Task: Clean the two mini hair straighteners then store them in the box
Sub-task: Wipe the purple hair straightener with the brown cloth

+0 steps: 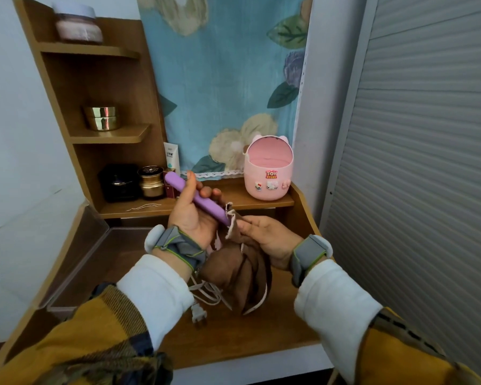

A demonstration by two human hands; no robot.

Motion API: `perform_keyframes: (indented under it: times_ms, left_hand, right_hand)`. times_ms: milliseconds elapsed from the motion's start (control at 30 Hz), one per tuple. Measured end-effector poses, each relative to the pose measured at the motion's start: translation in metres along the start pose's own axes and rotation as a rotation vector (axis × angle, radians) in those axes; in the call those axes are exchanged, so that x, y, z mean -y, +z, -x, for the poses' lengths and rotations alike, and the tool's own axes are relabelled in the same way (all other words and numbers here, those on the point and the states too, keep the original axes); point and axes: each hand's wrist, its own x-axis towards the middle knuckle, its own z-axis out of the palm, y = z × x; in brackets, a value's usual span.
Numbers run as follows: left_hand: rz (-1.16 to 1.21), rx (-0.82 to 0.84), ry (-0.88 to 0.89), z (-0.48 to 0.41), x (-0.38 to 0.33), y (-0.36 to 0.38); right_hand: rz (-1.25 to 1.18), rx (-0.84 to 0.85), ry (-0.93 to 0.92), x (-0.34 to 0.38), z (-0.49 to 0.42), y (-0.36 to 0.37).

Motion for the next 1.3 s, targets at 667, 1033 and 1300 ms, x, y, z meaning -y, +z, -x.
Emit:
perform_keyframes:
  times_ms: [667, 1033, 1300]
  left_hand:
    - [-0.131, -0.023, -0.006, 0.009, 0.013, 0.007]
    - [-0.099, -0.089, 0.007, 0.009, 0.008, -0.001]
    - [0.042, -0.045, 0.011, 0.001, 0.013, 0.000]
  right_hand:
    - [0.108, -0.223, -0.179, 0.000, 0.002, -0.004]
    - [-0.055, -0.433, -0.226, 0.000, 0.007, -0.002]
    - [0.609, -0.298, -0.225, -0.003, -0.010, 0.021]
